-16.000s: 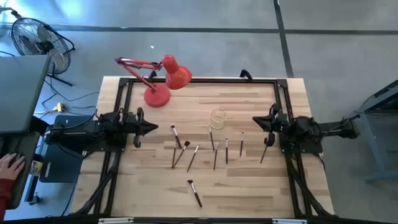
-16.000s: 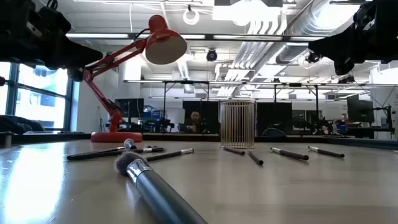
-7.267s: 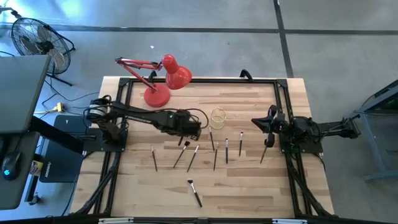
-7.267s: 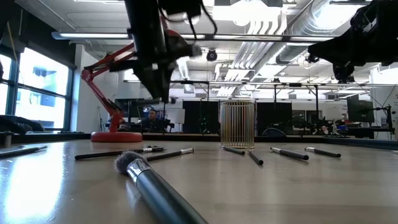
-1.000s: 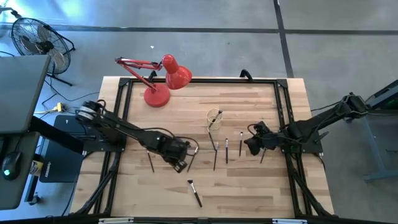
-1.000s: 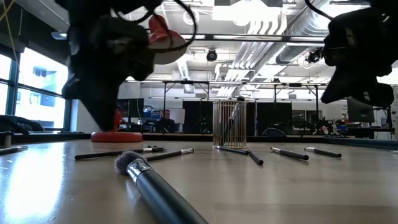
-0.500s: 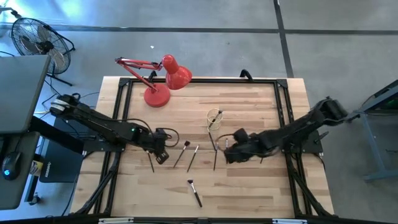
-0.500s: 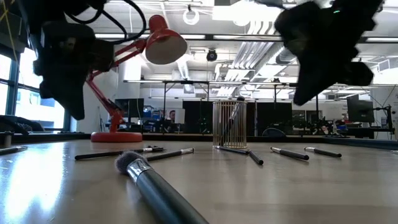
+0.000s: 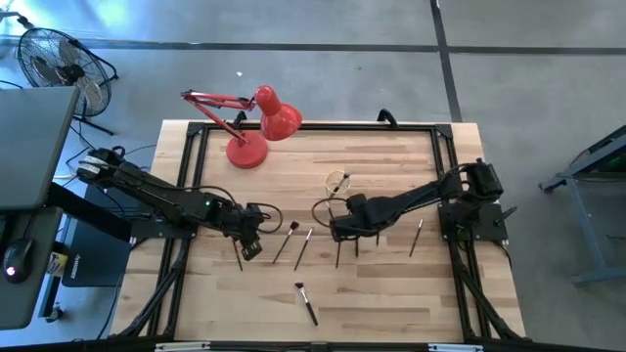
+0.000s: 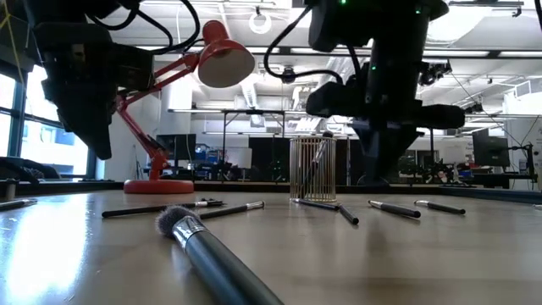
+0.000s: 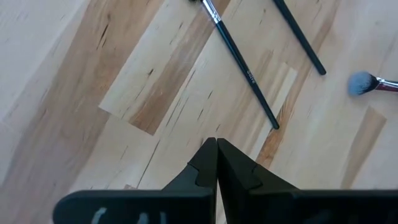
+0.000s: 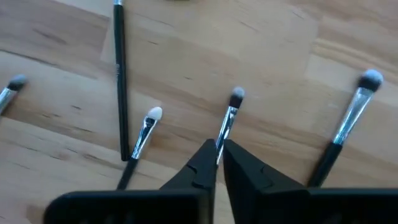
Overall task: Put items in baskets/containers
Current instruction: Put the black eyeshadow brush into the yellow container
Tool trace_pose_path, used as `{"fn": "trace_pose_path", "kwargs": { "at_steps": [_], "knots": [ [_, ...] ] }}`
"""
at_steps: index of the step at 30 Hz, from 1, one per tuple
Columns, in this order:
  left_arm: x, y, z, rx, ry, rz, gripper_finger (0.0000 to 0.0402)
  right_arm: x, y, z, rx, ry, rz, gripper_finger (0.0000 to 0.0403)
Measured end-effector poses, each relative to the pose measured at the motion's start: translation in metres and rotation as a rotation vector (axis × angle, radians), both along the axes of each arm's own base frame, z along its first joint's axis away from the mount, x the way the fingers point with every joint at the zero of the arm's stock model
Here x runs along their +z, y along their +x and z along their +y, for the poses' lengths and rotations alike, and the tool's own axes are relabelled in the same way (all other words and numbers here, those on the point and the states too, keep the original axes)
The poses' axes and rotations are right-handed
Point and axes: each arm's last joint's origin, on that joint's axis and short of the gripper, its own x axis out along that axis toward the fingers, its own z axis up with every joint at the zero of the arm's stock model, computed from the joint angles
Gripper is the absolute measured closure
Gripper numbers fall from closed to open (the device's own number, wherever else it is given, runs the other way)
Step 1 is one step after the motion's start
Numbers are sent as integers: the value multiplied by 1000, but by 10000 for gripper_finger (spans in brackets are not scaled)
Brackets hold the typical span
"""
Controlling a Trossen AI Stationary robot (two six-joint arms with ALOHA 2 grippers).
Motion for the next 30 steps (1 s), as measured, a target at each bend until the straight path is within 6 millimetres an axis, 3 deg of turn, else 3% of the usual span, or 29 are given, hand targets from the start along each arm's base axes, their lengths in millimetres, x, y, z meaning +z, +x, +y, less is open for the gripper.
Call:
{"fn": "trace_pose_path", "kwargs": {
  "at_steps": [7, 15, 21, 27, 30],
  "knots": [
    [0, 0, 0, -27, 11, 0, 401, -3, -3, -3, -16, -2, 22, 308],
    [0, 0, 0, -46, 23, -1, 401, -20, -5, -9, -20, 26, 7, 301],
    [0, 0, 0, -50, 25, -3, 401, -30, -11, -11, -22, 16, 28, 329],
    [0, 0, 0, -50, 25, -3, 401, -35, -15, -11, -19, 21, 23, 386],
    [0, 0, 0, -49, 26, -3, 401, -35, -14, -11, 14, 18, 23, 392]
  ]
}}
